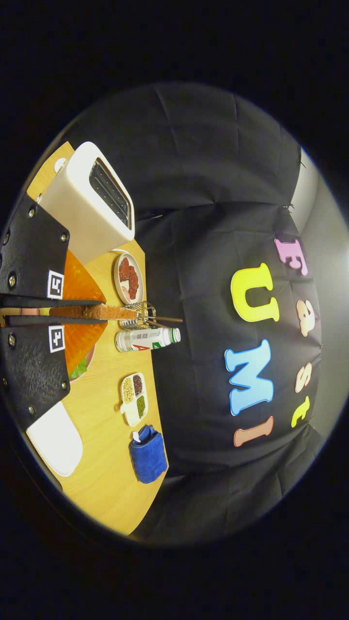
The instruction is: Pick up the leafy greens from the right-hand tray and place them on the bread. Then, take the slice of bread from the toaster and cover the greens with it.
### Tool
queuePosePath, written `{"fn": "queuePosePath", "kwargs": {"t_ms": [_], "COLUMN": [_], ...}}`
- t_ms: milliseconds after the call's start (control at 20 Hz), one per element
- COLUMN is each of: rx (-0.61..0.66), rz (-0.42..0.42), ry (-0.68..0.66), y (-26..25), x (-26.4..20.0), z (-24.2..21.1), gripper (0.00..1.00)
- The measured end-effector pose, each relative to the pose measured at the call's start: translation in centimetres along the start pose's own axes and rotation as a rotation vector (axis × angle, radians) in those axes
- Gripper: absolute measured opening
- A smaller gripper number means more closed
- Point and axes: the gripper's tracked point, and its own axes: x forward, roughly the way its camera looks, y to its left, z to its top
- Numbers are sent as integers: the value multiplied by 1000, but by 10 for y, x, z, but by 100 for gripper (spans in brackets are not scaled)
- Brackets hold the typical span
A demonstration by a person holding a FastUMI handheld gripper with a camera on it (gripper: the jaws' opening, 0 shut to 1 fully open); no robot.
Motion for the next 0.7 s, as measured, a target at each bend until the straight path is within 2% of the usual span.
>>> {"fn": "queuePosePath", "kwargs": {"t_ms": [400, 550, 700], "rx": [32, -19, -6], "rz": [66, 23, 6], "ry": [58, 48, 56], "y": [13, -8, -22], "x": [7, 9, 10], "z": [-31, -31, -36], "gripper": [6, 8, 10]}}
